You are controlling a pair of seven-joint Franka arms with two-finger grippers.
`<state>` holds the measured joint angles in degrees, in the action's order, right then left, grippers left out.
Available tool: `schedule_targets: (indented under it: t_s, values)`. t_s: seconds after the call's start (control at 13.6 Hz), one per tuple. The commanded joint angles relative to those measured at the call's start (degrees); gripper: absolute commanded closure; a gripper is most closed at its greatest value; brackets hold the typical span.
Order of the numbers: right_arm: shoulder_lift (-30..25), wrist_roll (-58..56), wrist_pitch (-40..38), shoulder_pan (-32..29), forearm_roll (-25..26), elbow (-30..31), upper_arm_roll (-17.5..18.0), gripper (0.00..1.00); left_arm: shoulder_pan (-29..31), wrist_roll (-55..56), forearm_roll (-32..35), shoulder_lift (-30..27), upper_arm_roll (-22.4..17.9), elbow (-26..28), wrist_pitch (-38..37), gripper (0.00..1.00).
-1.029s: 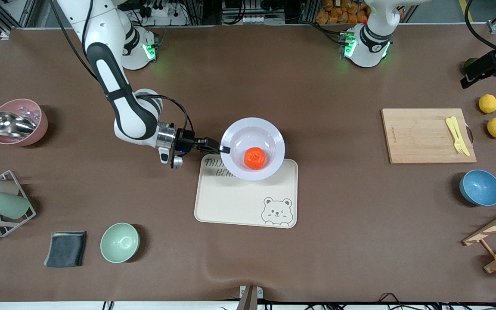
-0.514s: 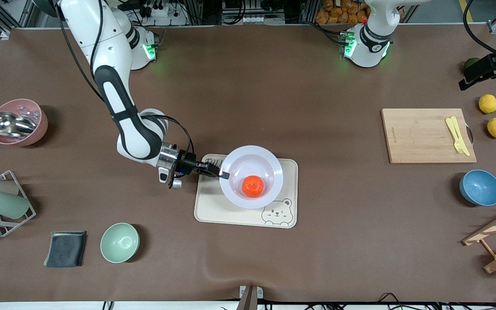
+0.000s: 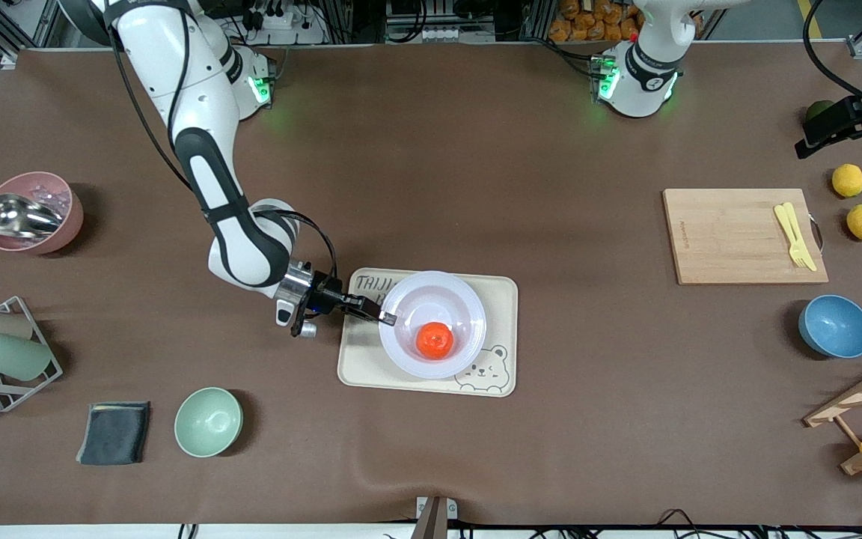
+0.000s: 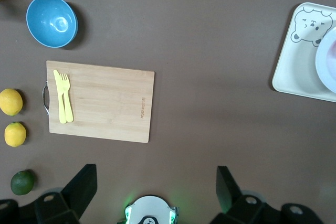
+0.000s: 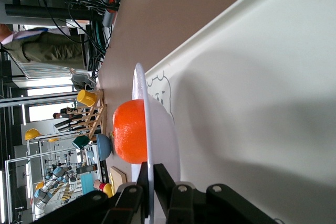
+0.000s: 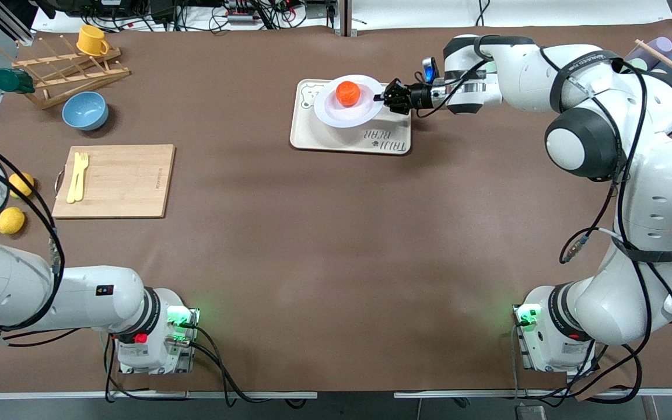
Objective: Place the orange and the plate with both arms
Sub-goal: 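Slide the plate onto the bear placemat with the right gripper, then open the right gripper to release the plate rim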
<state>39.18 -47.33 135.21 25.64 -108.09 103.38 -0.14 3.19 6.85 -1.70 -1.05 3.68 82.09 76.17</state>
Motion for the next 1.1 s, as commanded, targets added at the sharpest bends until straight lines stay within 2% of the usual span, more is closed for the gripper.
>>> schedule_targets:
  t_s: [0.0, 0.44, 0.51, 0.59, 0.88, 1.03]
  values:
    - [1.42, -1.09, 0.58, 0.20, -0.36, -1.43, 0.40, 1.00, -0.03, -0.78, -0.41, -0.27, 0.02, 0.00, -0.23, 0.00]
    - [3.18, -3.21, 0.49, -0.24, -0.36, -1.52, 0.40, 0.98, -0.03, -0.69, -0.41, -0.27, 0.02, 0.08, -0.32, 0.00]
    - [3.10, -3.12, 0.49, -0.15, -0.36, -1.43, 0.40, 0.81, -0.03, -0.69, -0.41, -0.27, 0.02, 0.08, -0.32, 0.00]
    - [3.10, -2.94, 0.49, -0.50, -0.28, -1.34, 0.40, 0.72, -0.11, -0.78, -0.41, -0.27, 0.10, 0.08, -0.32, 0.00]
    - [3.10, -2.06, 0.67, -0.94, -0.10, -1.34, 0.31, 0.00, -0.38, -0.78, -0.41, -0.18, 0.19, 0.00, -0.23, 0.00]
    - [3.10, -0.32, 0.76, -1.29, 0.78, -1.26, 0.23, 0.00, -0.38, -0.69, -0.49, -0.18, 0.28, 0.08, -0.32, 0.00]
